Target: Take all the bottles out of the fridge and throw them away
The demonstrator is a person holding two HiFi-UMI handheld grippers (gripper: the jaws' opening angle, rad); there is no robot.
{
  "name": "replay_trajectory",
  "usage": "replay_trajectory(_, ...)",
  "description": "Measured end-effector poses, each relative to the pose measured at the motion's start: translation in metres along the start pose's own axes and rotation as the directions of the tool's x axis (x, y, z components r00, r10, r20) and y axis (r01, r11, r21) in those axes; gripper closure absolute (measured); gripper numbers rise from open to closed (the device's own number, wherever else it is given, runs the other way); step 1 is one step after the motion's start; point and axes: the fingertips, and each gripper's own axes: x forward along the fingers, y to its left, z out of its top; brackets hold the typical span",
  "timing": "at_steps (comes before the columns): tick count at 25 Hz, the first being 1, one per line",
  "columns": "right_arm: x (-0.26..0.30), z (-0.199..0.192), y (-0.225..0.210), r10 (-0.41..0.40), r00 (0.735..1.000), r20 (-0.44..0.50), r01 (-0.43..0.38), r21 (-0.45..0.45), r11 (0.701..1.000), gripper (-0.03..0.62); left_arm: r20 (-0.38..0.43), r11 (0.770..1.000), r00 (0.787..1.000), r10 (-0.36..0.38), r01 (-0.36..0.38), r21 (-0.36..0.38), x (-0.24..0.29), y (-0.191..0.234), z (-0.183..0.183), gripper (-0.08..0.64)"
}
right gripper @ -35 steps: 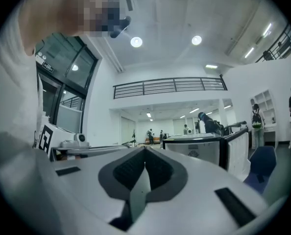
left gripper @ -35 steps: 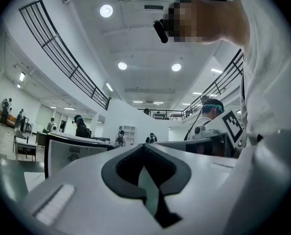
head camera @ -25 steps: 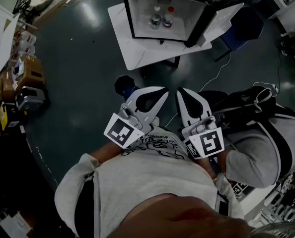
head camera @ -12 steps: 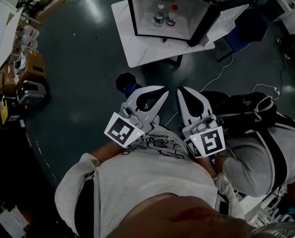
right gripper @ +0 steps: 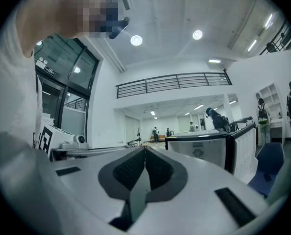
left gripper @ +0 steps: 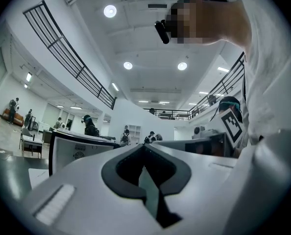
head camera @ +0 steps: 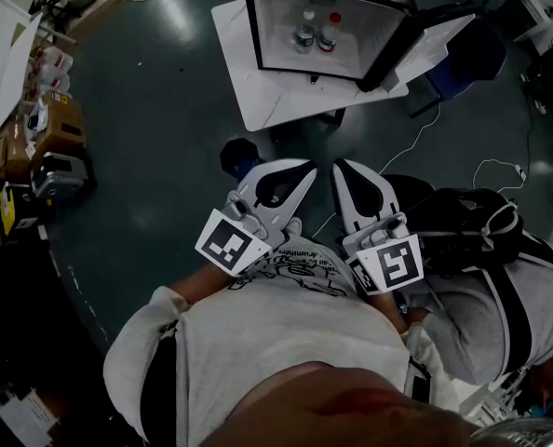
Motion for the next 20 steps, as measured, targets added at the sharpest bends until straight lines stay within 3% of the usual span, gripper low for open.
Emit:
replay_trajectory(5, 0.026, -0.001, 0.004, -0.002, 1.000, -0.006, 0.002, -0.003, 1.000, 0.583, -0.041, 0.999, 0.999, 0.001, -0.003, -0.044, -0.006, 0.024, -0.003, 0.551)
replay_trajectory(12, 0.075, -0.004, 0.002, -0.007, 1.000, -0.023, 0.007, -0.009, 1.000, 0.583, 0.048, 1.000, 0.999, -0.008, 0.009, -0.011, -0.006, 0.075, 0.008, 0.551)
replay_trajectory(20, 0.120, -0.009, 0.001, -0.028, 0.999, -0.025, 0.028, -0.003, 1.000, 0.583, -0.056, 0.999, 0.998, -0.009, 0.007, -0.038, -0.015, 0.123, -0.005, 0.551)
